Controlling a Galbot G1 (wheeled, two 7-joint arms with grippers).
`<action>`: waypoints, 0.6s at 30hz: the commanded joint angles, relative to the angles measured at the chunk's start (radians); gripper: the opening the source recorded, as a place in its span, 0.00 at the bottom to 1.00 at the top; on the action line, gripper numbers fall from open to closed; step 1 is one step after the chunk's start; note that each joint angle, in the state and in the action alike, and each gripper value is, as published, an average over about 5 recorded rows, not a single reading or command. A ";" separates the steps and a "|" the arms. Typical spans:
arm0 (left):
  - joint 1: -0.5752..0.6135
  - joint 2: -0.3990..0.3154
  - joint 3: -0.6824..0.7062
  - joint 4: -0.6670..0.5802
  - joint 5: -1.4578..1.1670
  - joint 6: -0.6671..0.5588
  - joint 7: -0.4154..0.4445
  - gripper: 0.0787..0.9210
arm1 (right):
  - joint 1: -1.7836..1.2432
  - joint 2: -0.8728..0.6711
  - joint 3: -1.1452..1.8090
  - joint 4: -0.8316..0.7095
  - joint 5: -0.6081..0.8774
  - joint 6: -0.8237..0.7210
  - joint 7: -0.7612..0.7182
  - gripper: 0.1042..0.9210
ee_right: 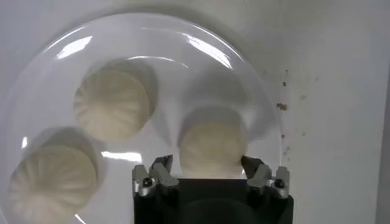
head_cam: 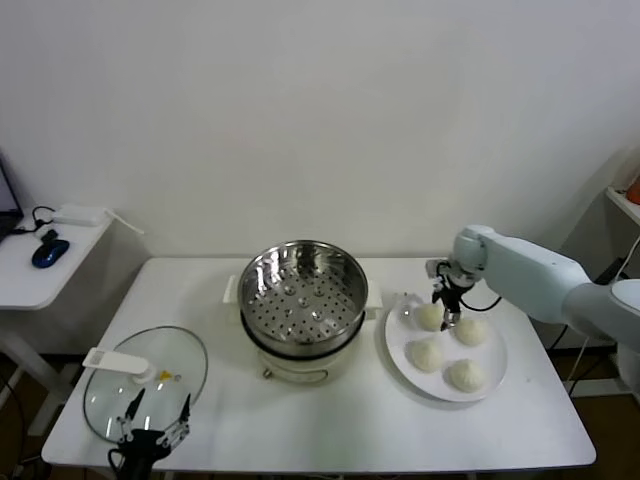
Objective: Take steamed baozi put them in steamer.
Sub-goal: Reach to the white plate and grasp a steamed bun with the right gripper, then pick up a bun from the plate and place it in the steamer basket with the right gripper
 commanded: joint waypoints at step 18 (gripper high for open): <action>0.010 -0.004 -0.003 -0.026 0.001 0.001 -0.004 0.88 | 0.657 -0.055 -0.293 0.448 0.221 0.300 -0.063 0.52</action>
